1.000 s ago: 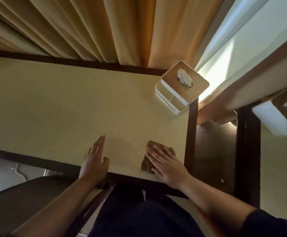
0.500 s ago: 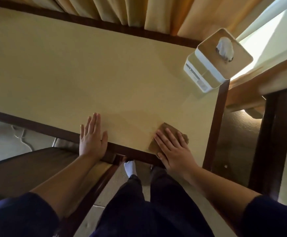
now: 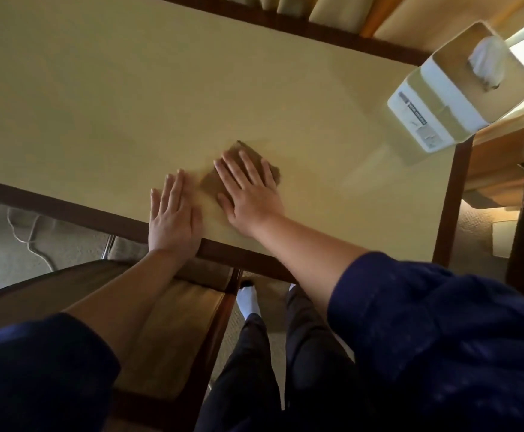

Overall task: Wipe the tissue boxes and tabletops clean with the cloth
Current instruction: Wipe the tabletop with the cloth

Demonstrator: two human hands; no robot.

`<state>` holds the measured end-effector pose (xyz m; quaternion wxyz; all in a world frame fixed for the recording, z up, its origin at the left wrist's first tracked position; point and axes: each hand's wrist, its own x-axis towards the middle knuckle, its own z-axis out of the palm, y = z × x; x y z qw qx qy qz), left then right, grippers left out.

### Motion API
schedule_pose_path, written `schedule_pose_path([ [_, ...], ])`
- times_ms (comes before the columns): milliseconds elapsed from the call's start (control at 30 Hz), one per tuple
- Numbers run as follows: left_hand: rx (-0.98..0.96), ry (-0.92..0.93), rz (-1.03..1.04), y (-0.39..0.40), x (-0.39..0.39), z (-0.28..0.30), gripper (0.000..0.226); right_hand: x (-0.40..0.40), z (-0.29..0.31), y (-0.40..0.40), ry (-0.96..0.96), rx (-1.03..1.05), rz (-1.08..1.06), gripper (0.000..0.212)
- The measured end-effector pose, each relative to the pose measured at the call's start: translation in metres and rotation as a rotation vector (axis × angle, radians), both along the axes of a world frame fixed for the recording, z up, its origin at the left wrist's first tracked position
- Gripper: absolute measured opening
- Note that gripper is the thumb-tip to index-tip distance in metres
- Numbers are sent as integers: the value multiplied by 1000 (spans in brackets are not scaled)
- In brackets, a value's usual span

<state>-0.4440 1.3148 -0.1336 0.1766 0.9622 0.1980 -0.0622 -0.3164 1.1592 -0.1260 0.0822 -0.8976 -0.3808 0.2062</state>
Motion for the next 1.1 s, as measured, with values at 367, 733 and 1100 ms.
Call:
schedule_pose_path([
  [367, 21, -29, -34, 3, -1, -9, 67, 40, 4, -20, -25, -15, -337, 67],
  [733, 25, -20, -51, 5, -1, -11, 69, 83, 11, -188, -100, -160, -930, 69],
  [1100, 7, -74, -41, 5, -2, -12, 67, -55, 3, -15, -82, 66, -312, 64],
])
